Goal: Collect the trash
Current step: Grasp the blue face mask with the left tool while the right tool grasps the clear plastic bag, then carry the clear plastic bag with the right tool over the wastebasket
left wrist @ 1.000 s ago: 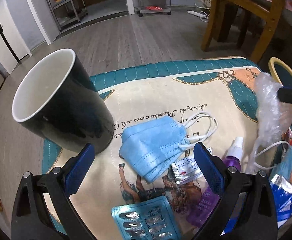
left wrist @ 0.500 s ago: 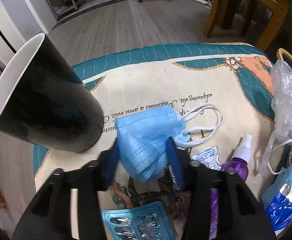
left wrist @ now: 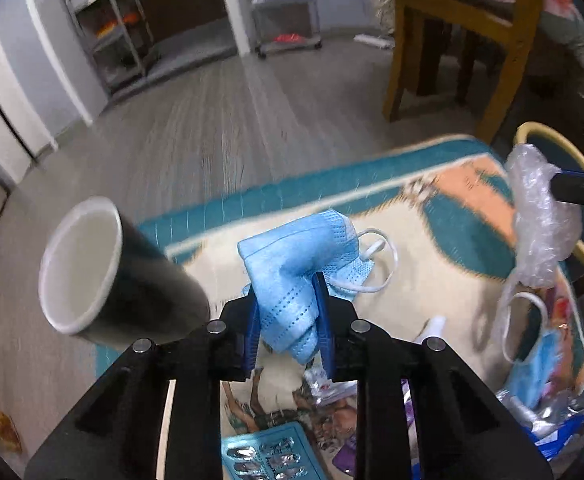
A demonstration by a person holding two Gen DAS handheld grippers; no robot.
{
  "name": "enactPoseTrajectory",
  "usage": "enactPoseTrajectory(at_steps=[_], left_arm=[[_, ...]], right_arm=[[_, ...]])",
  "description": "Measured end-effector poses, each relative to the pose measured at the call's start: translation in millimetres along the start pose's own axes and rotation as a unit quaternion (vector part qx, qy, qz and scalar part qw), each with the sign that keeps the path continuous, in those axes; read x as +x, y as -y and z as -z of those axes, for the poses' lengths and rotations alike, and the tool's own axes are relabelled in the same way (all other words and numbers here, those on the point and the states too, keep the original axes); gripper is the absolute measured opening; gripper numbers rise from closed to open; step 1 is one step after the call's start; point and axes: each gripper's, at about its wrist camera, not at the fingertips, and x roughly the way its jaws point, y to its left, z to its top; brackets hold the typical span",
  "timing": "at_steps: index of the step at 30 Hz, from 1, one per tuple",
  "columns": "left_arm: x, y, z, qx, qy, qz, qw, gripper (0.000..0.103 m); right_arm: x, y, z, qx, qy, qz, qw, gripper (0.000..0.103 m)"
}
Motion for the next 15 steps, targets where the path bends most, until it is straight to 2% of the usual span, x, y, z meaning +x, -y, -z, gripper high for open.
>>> enactPoseTrajectory(at_steps=[6,15], left_arm=[[-30.6,21.9,-20.5,0.026,0.054,0.008,0.9982,0.023],[-57.0,46.9,-40.5,0.031,0.096,0.034,0.9944,0.023]], right_arm=[[-20.8,13.5,-4.9,0.016,0.028,0.003,0.999,0.011],[-52.4,45.0,-7.9,0.041,0.065,0.016,0.997,0.011]])
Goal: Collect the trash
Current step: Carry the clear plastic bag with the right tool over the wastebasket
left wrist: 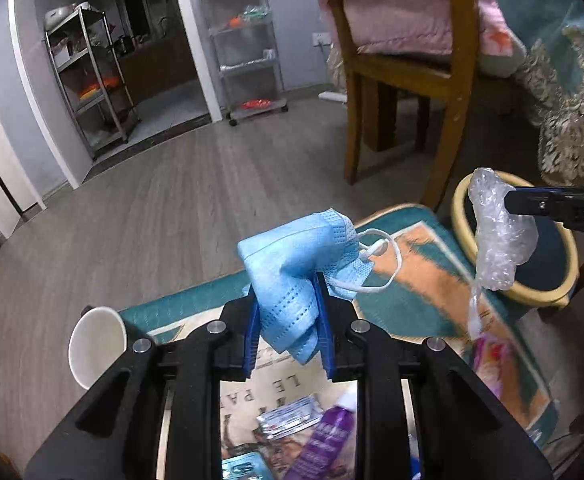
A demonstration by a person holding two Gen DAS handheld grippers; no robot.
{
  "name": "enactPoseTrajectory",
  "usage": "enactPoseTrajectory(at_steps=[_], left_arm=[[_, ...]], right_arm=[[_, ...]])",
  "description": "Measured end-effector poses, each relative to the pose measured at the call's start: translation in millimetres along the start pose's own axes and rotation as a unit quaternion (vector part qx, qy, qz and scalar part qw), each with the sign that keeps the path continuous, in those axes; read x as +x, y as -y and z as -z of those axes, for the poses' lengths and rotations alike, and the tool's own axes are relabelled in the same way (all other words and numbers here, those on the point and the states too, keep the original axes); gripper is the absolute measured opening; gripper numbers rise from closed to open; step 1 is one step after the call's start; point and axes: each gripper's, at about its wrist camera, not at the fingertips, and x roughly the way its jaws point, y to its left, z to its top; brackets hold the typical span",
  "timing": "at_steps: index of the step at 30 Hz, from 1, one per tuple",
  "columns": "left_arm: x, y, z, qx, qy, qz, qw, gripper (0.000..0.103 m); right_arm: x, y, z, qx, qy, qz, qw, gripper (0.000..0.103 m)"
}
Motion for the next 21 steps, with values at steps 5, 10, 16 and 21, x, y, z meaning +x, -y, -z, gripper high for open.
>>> enactPoseTrajectory(at_steps=[5,10,16,21], left_arm=[[-8.5,18.5,-6.8,-0.002,0.012,0.02,0.9997,0.023],[-16.7,42.7,-15.7,0.004,0.026,0.04,0.9988,0.023],[-21.0,77.4,-20.0,0.027,0.033,0.062,0.9971,0.023],[-16.7,105.0,-20.1,0.049,0.028,0.077,0.9954,0.023]], right_arm=[[-19.1,24.3,-4.5,0.023,0.024,0.008,0.999,0.011],[-38.4,51.6,-4.5,0.051,0.045,0.023,0.997,0.011],[-51.3,84.0,-1.7,0.076,0.06,0.043,0.994,0.011],[-57.8,107.5,3.2,0.083,0.064,0.066,0.992,0.011]])
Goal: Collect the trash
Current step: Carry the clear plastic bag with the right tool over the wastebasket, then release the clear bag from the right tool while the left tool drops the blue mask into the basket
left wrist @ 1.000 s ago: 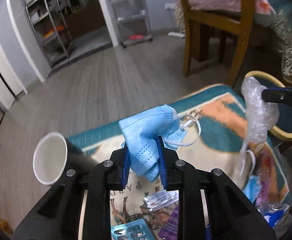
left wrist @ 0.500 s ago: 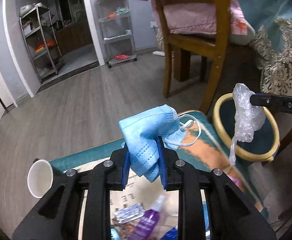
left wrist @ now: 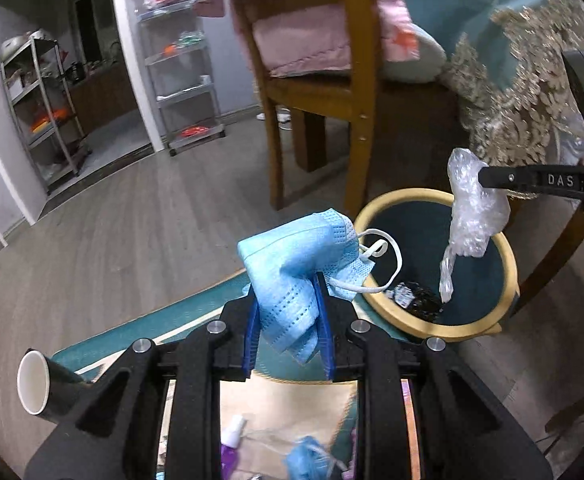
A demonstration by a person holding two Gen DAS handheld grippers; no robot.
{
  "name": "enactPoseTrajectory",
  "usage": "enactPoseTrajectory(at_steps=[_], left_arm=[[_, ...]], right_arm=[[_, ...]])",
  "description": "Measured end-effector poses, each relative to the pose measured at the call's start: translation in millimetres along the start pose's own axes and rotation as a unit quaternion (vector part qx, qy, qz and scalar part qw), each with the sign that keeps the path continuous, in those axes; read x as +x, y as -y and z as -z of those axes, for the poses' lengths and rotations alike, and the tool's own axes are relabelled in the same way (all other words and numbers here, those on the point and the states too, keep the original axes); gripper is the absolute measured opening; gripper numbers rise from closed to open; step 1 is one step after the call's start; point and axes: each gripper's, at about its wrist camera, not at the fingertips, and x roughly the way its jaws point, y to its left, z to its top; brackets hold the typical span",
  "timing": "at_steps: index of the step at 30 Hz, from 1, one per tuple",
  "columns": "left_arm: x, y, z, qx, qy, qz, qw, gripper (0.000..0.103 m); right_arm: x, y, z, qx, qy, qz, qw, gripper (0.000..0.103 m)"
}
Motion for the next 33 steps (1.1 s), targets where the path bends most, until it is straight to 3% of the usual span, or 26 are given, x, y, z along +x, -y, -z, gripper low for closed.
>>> enactPoseTrajectory(at_steps=[18,23,33], left_arm=[[44.7,75.0,-4.3,0.037,-0.041,0.057,0.9969,0.024],[59.6,93.7,-0.7,0.044,-0.058,0.094,0.9929,0.024],[78.5,122.8,0.3,0.068,-0.07,0.107,0.9895,0.024]], right_arm=[[5.5,64.3,14.2,0.031,-0.028,0.065,0.997,0.011],[14.0,74.4,20.6,0.029,-0.045,0.082,0.995,0.011],[21.3,74.3,25.5,0.024,-0.058,0.086,0.994,0.011]])
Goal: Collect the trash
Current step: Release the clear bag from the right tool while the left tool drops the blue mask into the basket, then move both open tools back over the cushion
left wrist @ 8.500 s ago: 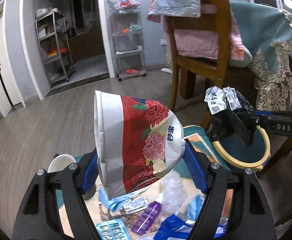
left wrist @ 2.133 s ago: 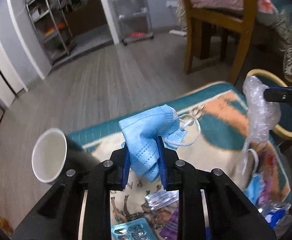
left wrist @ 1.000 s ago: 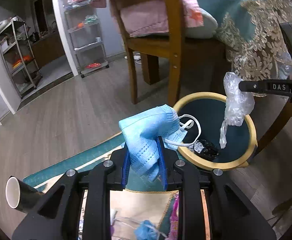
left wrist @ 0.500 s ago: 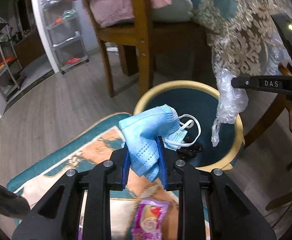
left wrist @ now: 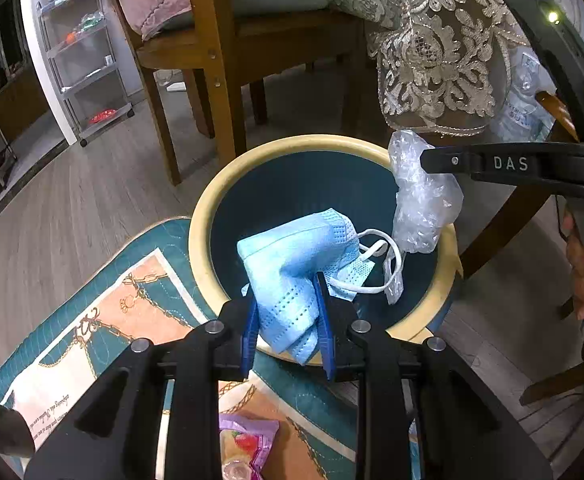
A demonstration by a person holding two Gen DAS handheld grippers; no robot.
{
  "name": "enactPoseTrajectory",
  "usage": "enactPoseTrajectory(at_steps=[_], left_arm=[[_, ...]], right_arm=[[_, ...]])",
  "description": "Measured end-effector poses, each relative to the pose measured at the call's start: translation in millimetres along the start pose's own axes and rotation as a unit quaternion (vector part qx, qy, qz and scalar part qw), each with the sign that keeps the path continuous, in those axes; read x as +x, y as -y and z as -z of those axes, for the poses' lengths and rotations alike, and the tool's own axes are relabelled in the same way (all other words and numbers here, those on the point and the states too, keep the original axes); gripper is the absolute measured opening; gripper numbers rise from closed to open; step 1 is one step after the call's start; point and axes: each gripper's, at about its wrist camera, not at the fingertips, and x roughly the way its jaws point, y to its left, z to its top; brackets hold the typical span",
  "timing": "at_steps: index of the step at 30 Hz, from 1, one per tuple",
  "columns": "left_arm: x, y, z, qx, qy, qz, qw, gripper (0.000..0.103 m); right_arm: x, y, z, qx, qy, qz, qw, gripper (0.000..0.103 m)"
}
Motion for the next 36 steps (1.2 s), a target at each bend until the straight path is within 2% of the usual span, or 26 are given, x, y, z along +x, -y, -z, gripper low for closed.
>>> enactPoseTrajectory(at_steps=[3,8,12,14,20,22,26,30,36], left_arm=[[1.2,-1.0,-1.9,-0.007,0.005,-0.002,1.0,0.026],[-6.9,-10.2,-5.7,-0.021,0.025,-0.018,0.9993,0.053],[-10.7,-19.8,-5.8,-0.034,0.028,-0.028,0.9986,0.057],[-12.3,-22.1,-5.4,-0.036,0.029,-0.032,0.9984,0.062],[-23.6,-26.9,-3.1,-0.03,0.037,-0.038,0.9981,0.066],[-30.3,-28.7,-1.8,-0.029,0.043,-0.041,0.9978,0.07],[-45.2,-33.6,1.8,-0.031,0.051,-0.044,0.9972,0.075],[-68.9,-39.6,6.2,-0.034,0.067,-0.049,0.996,0.081],[-109.2,-50.3,15.6,-0.042,0.089,-0.055,0.9936,0.095]], right_arm=[[-0.3,-1.1,-1.1,-0.001,0.007,-0.005,1.0,0.011],[-2.1,-1.1,-1.4,-0.002,0.01,-0.009,1.0,0.012],[-4.0,-5.0,-2.6,-0.006,0.015,-0.012,1.0,0.016],[-5.9,-7.4,-3.4,-0.008,0.019,-0.013,1.0,0.019],[-12.0,-15.9,-5.6,-0.012,0.029,-0.018,0.999,0.035],[-14.7,-19.0,-6.7,-0.016,0.035,-0.017,0.999,0.048],[-19.6,-25.7,-8.1,-0.019,0.042,-0.017,0.999,0.058],[-29.1,-35.1,-8.1,-0.022,0.054,-0.03,0.998,0.077],[-37.7,-54.0,-6.2,-0.042,0.06,-0.041,0.996,0.087]])
